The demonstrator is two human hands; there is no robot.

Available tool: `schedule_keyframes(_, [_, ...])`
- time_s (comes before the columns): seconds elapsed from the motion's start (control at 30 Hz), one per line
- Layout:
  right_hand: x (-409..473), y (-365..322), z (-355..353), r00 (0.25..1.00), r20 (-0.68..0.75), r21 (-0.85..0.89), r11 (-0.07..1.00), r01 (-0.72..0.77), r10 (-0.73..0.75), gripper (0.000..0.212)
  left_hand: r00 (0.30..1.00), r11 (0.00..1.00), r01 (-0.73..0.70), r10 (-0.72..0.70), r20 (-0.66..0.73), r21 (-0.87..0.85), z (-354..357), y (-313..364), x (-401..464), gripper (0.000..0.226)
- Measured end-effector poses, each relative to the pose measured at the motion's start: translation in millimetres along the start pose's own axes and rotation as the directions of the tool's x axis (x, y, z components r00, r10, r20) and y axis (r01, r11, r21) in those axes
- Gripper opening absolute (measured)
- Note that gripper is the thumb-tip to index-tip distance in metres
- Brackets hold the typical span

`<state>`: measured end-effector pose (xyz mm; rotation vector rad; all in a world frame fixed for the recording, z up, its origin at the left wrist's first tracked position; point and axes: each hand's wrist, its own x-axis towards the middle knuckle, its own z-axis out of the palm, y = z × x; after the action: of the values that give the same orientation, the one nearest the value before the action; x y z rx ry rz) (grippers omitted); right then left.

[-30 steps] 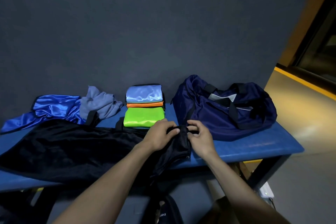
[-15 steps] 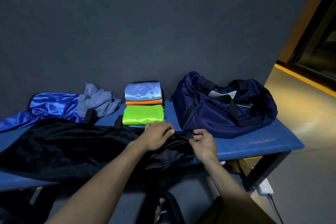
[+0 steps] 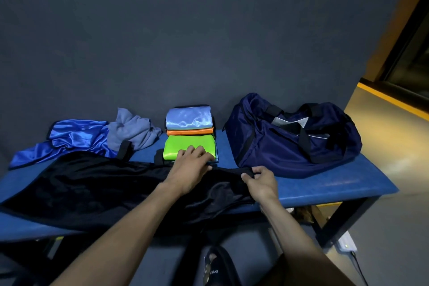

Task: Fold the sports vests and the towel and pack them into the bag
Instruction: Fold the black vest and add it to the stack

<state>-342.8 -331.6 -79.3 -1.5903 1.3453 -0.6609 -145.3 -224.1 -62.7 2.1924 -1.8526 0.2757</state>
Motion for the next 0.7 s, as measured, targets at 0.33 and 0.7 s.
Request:
schedule_keyframes(0.33, [-7.1,-7.9,8.7,0.945,-0.131,-0.065,0.954,0.293,-0.299,0.028,0.985,0.996,0.05,-0.035,0.17,-0.079,16.0,-36.3,-108.1,0.056])
schedule_keyframes(0.7, [-19.0,-42.5,4.8,0.978,-0.115,0.08,0.98,0.184,-0.174,0.021,0.996,0.966,-0.091,0.085,0.033,0.241,27.5,39.7,-132.7,0.063])
